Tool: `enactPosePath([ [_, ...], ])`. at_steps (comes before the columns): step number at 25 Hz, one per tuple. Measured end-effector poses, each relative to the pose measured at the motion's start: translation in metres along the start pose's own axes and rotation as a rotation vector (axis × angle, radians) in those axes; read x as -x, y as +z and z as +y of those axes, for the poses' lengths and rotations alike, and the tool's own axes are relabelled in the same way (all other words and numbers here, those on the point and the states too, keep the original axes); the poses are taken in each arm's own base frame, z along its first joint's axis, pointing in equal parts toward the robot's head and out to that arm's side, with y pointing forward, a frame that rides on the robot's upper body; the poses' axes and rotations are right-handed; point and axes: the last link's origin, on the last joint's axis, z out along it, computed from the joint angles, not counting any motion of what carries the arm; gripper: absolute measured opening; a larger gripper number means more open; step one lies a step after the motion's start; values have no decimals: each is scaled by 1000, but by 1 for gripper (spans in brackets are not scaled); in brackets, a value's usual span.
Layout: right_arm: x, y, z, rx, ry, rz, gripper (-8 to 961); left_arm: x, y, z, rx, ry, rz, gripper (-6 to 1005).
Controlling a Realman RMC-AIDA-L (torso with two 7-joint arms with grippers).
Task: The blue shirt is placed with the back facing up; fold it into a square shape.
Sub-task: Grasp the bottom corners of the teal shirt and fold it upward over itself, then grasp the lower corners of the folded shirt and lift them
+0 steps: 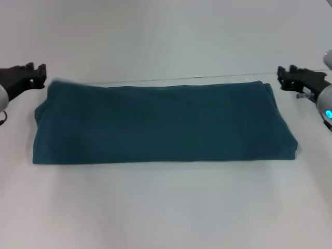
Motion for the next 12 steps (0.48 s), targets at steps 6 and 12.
enactPosePath([
  [6, 2, -2, -9, -25, 17, -9, 376, 2, -4, -18, -89, -66, 11, 400],
  [12, -4, -8, -15, -13, 73, -6, 615, 11, -15, -31, -112, -113, 17, 578],
])
